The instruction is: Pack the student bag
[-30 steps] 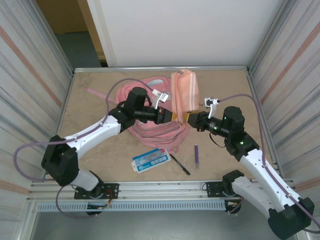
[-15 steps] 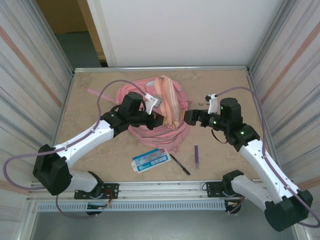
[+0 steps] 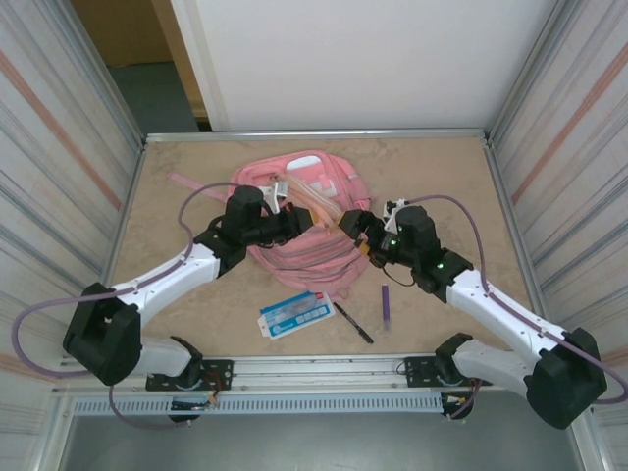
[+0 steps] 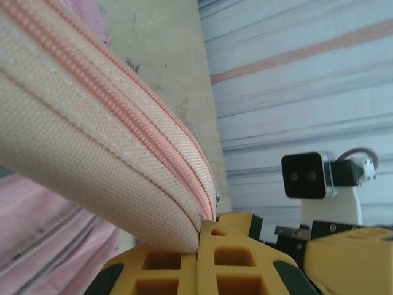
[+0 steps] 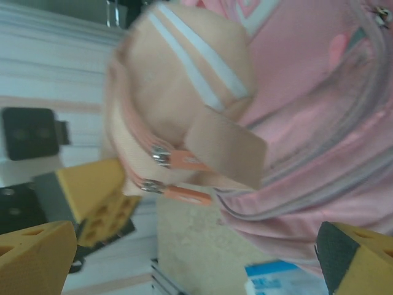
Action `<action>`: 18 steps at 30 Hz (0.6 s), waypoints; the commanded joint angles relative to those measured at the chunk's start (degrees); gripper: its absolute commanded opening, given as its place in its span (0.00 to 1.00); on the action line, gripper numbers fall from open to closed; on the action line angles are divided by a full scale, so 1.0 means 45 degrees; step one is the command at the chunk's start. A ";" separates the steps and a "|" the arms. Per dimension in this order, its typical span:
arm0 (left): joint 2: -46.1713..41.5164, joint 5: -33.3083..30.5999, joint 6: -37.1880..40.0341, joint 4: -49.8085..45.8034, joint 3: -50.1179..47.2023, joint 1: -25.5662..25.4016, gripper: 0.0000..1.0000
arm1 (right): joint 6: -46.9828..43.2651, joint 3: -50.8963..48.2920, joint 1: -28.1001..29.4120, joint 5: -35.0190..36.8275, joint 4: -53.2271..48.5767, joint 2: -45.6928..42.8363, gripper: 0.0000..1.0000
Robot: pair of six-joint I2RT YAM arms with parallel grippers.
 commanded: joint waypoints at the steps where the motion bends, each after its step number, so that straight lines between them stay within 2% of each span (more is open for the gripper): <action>1: 0.0090 0.0048 -0.2484 0.2197 -0.0009 -0.0078 0.00 | 0.1471 0.0510 0.0468 0.1494 0.1303 0.0392 1.00; 9: 0.0209 0.0014 -0.3430 0.3358 -0.0377 -0.0589 0.00 | 0.2436 0.1042 0.0877 0.2840 0.2322 0.2232 0.97; 14: 0.0190 0.0109 -0.3595 0.3350 -0.0458 -0.0887 0.00 | 0.1514 0.1551 0.0864 0.3957 0.2483 0.2673 0.72; 15: 0.0172 0.0098 -0.3589 0.3352 -0.0511 -0.0934 0.00 | 0.1373 0.1686 0.0862 0.4116 0.2479 0.2729 0.63; 17: 0.0136 0.0126 -0.3589 0.3400 -0.0545 -0.0995 0.00 | 0.1501 0.1795 0.0876 0.4346 0.2588 0.2891 0.57; 18: 0.0116 0.0127 -0.3608 0.3447 -0.0587 -0.1014 0.00 | 0.1738 0.1834 0.0870 0.4343 0.2761 0.3043 0.49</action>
